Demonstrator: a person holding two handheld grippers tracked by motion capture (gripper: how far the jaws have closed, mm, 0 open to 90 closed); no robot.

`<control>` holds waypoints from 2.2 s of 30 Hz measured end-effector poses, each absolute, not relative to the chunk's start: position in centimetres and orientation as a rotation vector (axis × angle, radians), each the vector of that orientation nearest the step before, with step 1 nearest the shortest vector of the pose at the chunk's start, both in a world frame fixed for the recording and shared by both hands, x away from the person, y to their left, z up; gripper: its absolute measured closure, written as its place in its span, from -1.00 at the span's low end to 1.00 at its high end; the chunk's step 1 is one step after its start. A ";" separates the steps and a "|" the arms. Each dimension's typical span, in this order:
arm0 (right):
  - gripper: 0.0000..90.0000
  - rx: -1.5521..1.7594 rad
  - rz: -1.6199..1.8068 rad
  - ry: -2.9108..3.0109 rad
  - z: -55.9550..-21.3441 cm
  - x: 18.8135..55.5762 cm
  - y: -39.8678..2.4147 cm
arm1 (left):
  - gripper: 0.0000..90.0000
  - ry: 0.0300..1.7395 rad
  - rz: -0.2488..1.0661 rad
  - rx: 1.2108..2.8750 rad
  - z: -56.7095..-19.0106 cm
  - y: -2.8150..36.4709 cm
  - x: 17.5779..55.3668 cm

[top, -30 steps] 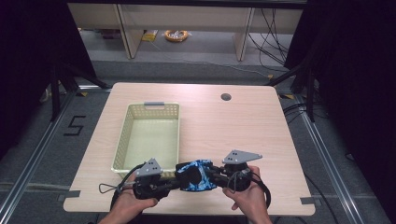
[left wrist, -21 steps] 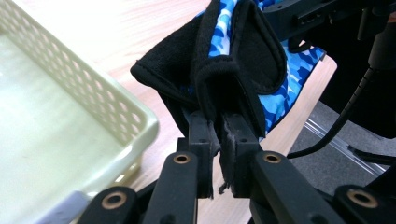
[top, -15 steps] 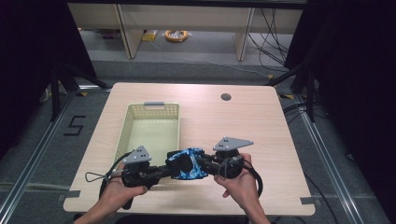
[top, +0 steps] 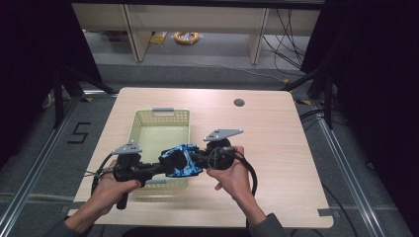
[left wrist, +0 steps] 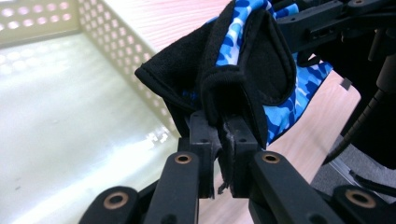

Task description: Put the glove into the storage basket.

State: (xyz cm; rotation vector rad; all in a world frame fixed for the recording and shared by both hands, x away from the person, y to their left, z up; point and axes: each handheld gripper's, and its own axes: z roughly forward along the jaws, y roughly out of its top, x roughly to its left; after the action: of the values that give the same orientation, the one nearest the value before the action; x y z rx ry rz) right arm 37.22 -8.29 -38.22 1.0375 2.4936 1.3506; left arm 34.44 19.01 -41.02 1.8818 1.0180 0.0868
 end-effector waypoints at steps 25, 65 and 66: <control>0.78 1.174 1.177 2.626 -42.4 41.0 -1.0 | 0.86 1.213 0.036 1.909 -43.8 24.0 36.9; 0.65 1.139 0.900 2.747 -45.4 41.8 1.1 | 0.01 1.232 0.126 2.013 -43.4 24.0 36.4; 0.63 1.139 0.894 2.747 -45.3 41.8 1.1 | 0.01 1.234 0.145 2.012 -43.3 23.8 36.2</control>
State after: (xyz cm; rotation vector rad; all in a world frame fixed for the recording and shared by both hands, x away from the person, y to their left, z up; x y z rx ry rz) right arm 41.75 1.08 -45.32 1.1386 2.7470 0.8938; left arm 36.18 23.76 -43.28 2.0120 1.2343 0.1451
